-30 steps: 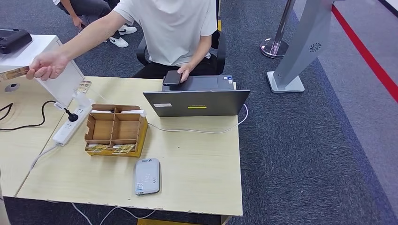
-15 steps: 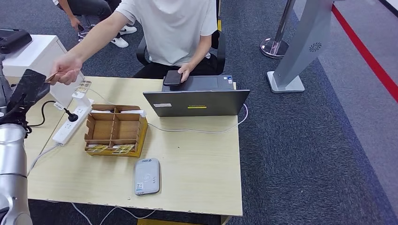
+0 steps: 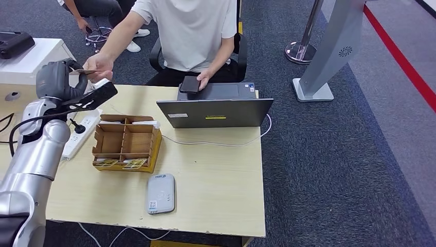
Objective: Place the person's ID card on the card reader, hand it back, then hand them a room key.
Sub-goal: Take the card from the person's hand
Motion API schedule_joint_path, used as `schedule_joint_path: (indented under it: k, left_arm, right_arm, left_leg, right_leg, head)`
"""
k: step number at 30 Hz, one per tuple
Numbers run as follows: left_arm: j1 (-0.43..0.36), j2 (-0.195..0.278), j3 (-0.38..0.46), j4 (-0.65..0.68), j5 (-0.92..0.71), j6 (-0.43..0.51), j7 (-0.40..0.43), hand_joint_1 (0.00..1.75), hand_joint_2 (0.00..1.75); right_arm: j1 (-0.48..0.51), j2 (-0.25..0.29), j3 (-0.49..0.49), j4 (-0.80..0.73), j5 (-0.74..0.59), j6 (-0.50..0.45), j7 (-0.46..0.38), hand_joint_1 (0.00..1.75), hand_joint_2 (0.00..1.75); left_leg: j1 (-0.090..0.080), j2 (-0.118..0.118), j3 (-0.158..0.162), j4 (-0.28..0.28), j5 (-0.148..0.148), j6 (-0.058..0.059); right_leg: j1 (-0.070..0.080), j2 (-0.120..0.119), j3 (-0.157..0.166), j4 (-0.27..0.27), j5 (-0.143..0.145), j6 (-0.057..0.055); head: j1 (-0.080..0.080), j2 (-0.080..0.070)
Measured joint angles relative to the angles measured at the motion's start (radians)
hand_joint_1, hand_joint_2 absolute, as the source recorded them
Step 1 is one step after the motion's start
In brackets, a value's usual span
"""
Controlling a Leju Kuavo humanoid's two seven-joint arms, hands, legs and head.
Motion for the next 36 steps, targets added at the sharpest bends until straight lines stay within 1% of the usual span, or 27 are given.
schedule_joint_path:
  k: [5,9,13,17,20,24,28,30,33,36]
  left_arm:
    - [-0.035,-0.026,-0.106,0.013,-0.156,0.018,0.026,1.75,1.75]
    - [-0.05,-0.058,-0.17,0.023,-0.274,0.035,0.051,1.75,1.75]
    - [-0.052,-0.087,-0.196,0.027,-0.329,0.05,0.065,1.75,1.75]
    - [-0.036,-0.115,-0.202,0.011,-0.313,0.063,0.031,1.75,1.75]
    - [0.034,-0.13,-0.216,-0.084,-0.299,0.052,0.005,1.75,1.75]
    - [0.196,-0.137,-0.266,-0.304,-0.341,0.032,0.018,1.75,1.75]
    - [0.36,-0.127,-0.33,-0.519,-0.429,0.048,0.05,1.75,1.75]
    - [0.425,-0.118,-0.355,-0.607,-0.464,0.061,0.061,1.75,1.75]
    - [0.493,-0.106,-0.38,-0.705,-0.486,0.069,0.068,1.75,1.75]
    - [0.537,-0.098,-0.392,-0.767,-0.495,0.07,0.07,1.75,1.75]
  right_arm:
    - [0.0,0.0,0.002,0.0,0.007,0.001,0.006,0.0,1.75]
    - [0.0,0.0,0.003,0.0,0.015,0.002,0.008,0.0,1.75]
    - [0.0,0.0,0.004,0.0,0.019,0.002,0.009,0.0,1.75]
    - [0.0,0.0,0.004,0.0,0.019,0.001,0.01,0.0,1.75]
    - [0.001,0.0,0.004,0.0,0.017,0.0,0.014,0.0,1.75]
    - [0.002,0.004,0.003,0.0,0.007,-0.013,0.018,0.0,1.75]
    - [0.004,0.013,-0.002,0.0,-0.006,-0.034,0.02,0.0,1.75]
    - [0.006,0.016,-0.005,0.0,-0.01,-0.036,0.021,0.0,1.75]
    - [0.007,0.017,-0.008,0.0,-0.013,-0.037,0.022,0.0,1.75]
    - [0.007,0.017,-0.013,0.0,-0.017,-0.037,0.022,0.0,1.75]
  left_leg:
    - [0.0,0.0,0.0,0.0,0.0,0.0]
    - [0.0,-0.001,0.0,0.0,0.0,0.0]
    - [0.0,0.0,0.0,0.0,0.0,0.0]
    - [0.0,-0.001,-0.001,0.0,0.0,0.0]
    - [-0.001,-0.001,-0.001,0.0,0.0,0.0]
    - [-0.001,0.0,-0.001,0.0,-0.001,0.001]
    - [-0.001,0.0,-0.002,0.0,-0.001,0.001]
    - [-0.001,0.0,-0.002,0.0,-0.001,0.001]
    - [-0.001,-0.001,-0.003,0.0,-0.001,0.001]
    - [-0.001,-0.001,-0.003,0.0,0.0,0.001]
  right_leg:
    - [0.0,0.0,0.0,0.0,0.0,0.0]
    - [0.0,0.0,0.0,0.0,0.001,0.001]
    - [0.0,0.0,0.0,0.0,0.001,0.001]
    - [0.0,-0.001,0.0,0.0,0.001,0.001]
    - [0.0,0.0,0.0,0.0,0.001,0.001]
    - [0.0,0.001,0.0,0.0,0.0,0.001]
    - [0.0,0.0,-0.001,0.0,0.0,0.001]
    - [0.0,0.0,-0.002,0.0,0.0,0.001]
    - [0.0,0.0,-0.002,0.0,0.0,0.001]
    - [0.0,-0.001,-0.001,0.0,0.0,0.001]
  head:
    - [0.0,0.0]
    - [0.0,0.0]
    - [0.0,0.0]
    - [0.0,0.0]
    - [0.0,0.0]
    - [0.0,0.0]
    - [-0.001,0.0]
    - [-0.001,0.0]
    - [-0.001,0.0]
    - [0.0,0.0]
